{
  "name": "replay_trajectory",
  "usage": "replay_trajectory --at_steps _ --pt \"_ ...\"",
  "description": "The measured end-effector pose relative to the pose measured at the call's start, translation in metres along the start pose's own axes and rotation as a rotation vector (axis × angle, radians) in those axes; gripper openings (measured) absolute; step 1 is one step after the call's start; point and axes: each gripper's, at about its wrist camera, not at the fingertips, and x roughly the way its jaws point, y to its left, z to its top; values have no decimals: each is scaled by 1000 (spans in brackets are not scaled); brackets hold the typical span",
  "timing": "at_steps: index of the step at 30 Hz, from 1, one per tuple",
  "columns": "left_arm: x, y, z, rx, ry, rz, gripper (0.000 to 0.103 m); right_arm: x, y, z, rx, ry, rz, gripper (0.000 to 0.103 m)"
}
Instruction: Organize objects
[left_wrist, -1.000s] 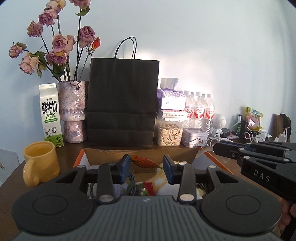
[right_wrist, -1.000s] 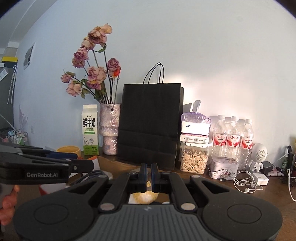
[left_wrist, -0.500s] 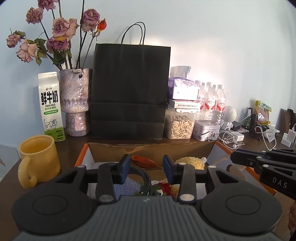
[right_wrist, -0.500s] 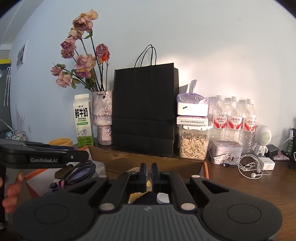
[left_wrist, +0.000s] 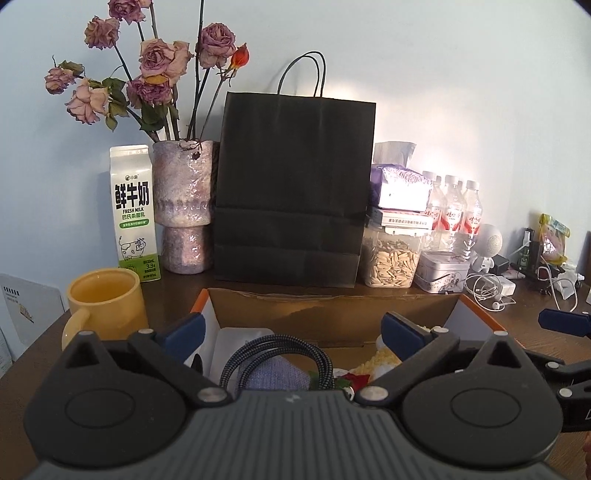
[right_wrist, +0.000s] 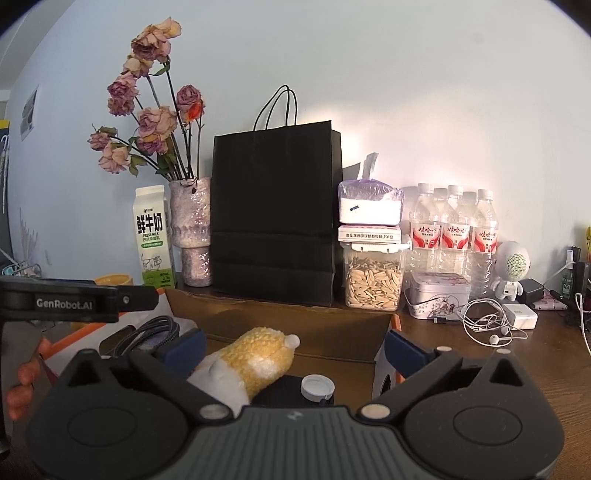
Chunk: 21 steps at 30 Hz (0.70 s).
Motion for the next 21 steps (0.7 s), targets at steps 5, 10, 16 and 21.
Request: replay_trajectory --at_steps 5,10,16,21 --pt "-1 -4 -2 17 -8 6 103 1 -2 1 13 6 1 103" --pt "-1 -5 -2 17 -8 23 103 3 -4 -1 24 18 -2 103" --pt "-8 -8 -3 15 -2 33 103 -1 -2 0 25 26 -7 103" --pt "-33 -7 -3 -8 14 21 103 -23 6 4 24 18 1 103"
